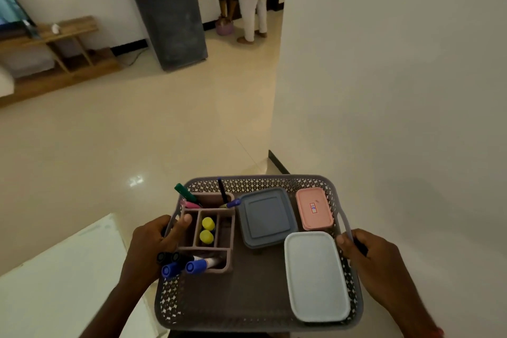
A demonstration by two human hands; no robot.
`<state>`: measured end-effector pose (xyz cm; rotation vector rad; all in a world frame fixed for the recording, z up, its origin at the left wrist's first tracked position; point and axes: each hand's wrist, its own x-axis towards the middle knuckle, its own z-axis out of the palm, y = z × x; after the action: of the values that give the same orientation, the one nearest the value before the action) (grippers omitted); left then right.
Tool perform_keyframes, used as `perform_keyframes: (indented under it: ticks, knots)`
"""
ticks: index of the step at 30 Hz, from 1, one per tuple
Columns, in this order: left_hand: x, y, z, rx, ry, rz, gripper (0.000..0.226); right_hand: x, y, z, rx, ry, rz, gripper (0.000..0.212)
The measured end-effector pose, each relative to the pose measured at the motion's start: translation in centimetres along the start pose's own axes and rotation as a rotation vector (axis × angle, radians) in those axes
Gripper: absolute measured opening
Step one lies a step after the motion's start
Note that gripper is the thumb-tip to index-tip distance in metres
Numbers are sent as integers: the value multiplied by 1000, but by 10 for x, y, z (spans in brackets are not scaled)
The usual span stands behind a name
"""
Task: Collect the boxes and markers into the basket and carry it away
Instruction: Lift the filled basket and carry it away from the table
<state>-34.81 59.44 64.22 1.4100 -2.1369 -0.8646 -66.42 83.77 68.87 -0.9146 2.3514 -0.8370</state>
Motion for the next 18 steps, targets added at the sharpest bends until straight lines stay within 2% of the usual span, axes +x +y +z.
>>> perform_keyframes:
  ticks: [4,8,14,18]
  knots:
    - [-4,12,4,-12,83,-61,42,39,-6,-9,36,-31,-40,26]
    - [1,16,8,-21,156,-143,45,75,-22,-6,52,-70,-66,28]
    - [38,13,13,-35,226,-212,45,137,-45,-5,-6,-159,-100,30]
    - [74,14,15,-43,251,-243,44,175,-69,-5,-39,-220,-123,24]
